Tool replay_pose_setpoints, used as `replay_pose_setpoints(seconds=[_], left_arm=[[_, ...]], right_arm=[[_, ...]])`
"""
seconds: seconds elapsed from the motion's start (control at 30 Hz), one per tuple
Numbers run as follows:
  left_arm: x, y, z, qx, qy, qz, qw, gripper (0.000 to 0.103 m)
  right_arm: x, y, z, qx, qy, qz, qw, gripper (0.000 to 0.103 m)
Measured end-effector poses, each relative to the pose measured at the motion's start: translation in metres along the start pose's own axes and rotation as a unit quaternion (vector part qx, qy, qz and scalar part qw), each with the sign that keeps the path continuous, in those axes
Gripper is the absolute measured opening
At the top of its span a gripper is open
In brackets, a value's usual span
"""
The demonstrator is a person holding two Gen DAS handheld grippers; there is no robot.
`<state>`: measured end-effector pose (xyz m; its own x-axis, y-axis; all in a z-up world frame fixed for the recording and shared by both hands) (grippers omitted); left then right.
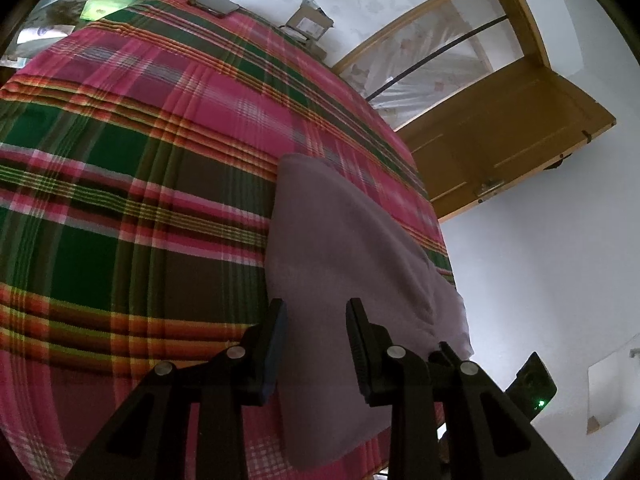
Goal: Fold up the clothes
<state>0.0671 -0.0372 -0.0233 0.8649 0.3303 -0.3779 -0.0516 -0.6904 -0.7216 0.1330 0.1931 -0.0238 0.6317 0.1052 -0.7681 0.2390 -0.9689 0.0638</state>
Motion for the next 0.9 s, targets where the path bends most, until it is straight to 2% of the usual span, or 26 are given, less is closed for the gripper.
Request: replay_pose_setpoints(seconds=[0.13, 0.23, 0.4, 0.47, 0.63, 0.9], left_arm=[[0.002, 0.002, -0.004, 0.005, -0.004, -0.004, 1.0, 0.031], [0.005, 0.002, -0.006, 0.008, -0.003, -0.004, 1.0, 0.031], [0.01, 0.004, -0.007, 0.011, 0.001, -0.004, 0.9999, 0.031], [0.011, 0.005, -0.007, 0.012, 0.005, -0.004, 0.9999, 0.031], [0.014, 0.007, -0.004, 0.023, 0.016, -0.004, 0.9996, 0.031], [0.025, 0.011, 0.005, 0.041, 0.049, -0.009, 0.9979, 0.033]], right_arm=[[-0.005, 0.01, -0.013, 0.006, -0.019, -0.016, 1.0, 0.033], [0.001, 0.013, -0.009, 0.019, -0.009, -0.028, 0.999, 0.033], [0.014, 0.005, -0.003, -0.001, 0.002, 0.013, 1.0, 0.034], [0.014, 0.004, -0.004, 0.005, 0.006, 0.015, 1.0, 0.034], [0.002, 0.017, -0.023, 0.034, -0.024, -0.003, 0.999, 0.034], [-0.012, 0.067, -0.029, -0.02, -0.055, -0.038, 0.998, 0.035]])
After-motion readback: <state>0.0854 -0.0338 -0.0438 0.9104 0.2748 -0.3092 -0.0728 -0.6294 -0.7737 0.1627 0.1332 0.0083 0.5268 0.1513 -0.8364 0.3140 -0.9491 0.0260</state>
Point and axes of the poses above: each gripper's, at about its wrist camera, not at the fingertips, and z roughly the way its jaws point, y to its left, x to its underside, the point moved 6 cm from there along z, roughly the way its jaws point, and after that the axes turned 3 degrees about x, right-handed, at the moved point
